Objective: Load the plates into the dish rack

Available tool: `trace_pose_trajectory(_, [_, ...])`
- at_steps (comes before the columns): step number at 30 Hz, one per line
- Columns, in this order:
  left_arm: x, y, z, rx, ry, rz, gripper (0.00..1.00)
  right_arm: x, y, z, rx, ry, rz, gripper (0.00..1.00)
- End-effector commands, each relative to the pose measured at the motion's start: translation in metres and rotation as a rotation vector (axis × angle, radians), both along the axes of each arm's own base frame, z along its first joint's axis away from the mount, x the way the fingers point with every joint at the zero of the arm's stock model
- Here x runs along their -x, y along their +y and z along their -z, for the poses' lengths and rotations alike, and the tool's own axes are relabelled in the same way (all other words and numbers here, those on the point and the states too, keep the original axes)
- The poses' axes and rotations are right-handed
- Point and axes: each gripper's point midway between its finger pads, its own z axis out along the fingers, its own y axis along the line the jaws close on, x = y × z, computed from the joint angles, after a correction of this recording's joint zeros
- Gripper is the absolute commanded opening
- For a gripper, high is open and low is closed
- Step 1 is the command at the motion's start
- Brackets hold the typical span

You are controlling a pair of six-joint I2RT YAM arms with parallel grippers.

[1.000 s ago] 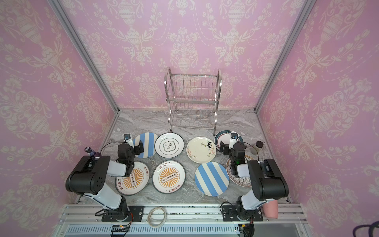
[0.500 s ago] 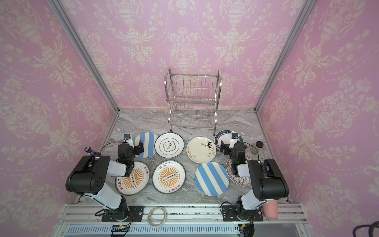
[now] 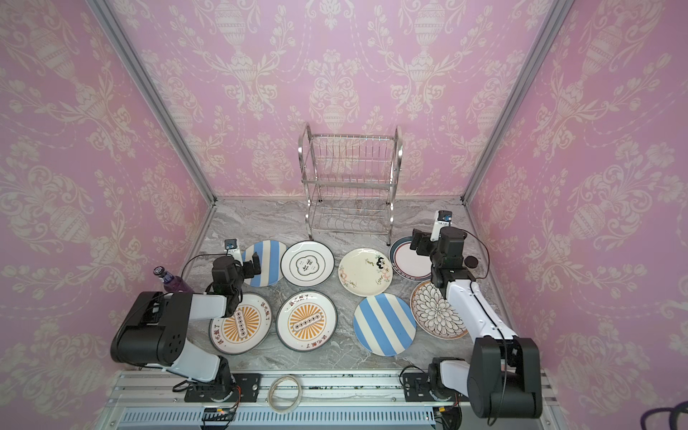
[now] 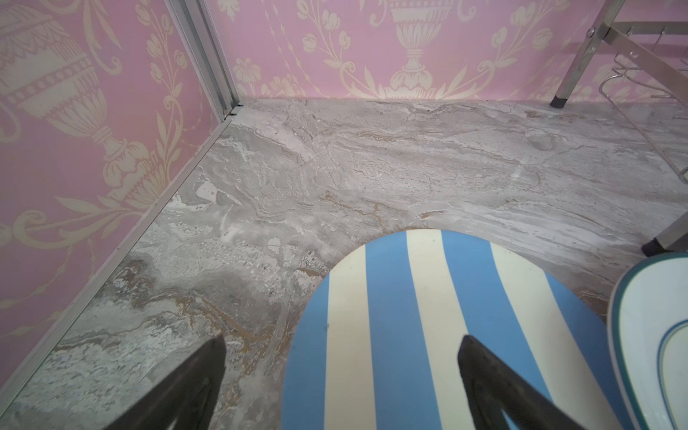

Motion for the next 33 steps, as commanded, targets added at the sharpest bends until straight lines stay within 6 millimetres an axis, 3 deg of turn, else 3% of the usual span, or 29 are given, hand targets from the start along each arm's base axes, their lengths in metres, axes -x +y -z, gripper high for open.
trace_pose_trajectory(1, [-0.006, -0.013, -0.028, 0.034, 0.026, 0.077, 0.99, 0.028, 0.001, 0.040, -0.146, 0.224, -0.028, 0.82])
trace_pose_trajectory(3, [-0.012, -0.037, -0.058, 0.112, -0.058, 0.189, 0.99, 0.031, -0.004, 0.042, -0.165, 0.232, -0.025, 0.79])
trace_pose_trajectory(5, [-0.020, -0.047, -0.079, 0.201, -0.094, 0.221, 0.99, 0.034, -0.013, 0.049, -0.174, 0.249, 0.005, 0.78])
trace_pose_trajectory(9, [-0.028, -0.072, -0.100, 0.290, -0.092, 0.330, 0.99, 0.037, -0.032, 0.070, -0.240, 0.308, 0.073, 0.71])
trace_pose_trajectory(13, [-0.025, -0.091, -0.108, 0.273, -0.112, 0.409, 0.99, 0.037, -0.047, 0.089, -0.275, 0.349, 0.114, 0.65])
trace_pose_trajectory(16, [-0.023, -0.098, -0.097, 0.298, -0.068, 0.428, 0.99, 0.034, -0.052, 0.106, -0.303, 0.395, 0.115, 0.62])
trace_pose_trajectory(17, [-0.028, -0.101, -0.110, 0.302, -0.089, 0.446, 0.99, 0.032, -0.052, 0.112, -0.316, 0.412, 0.111, 0.60])
trace_pose_trajectory(18, [-0.028, -0.104, -0.110, 0.313, -0.087, 0.460, 0.99, 0.031, -0.053, 0.117, -0.327, 0.427, 0.107, 0.59])
trace_pose_trajectory(33, [-0.029, -0.112, -0.121, 0.323, -0.081, 0.490, 0.99, 0.012, -0.070, 0.155, -0.306, 0.525, 0.121, 0.55])
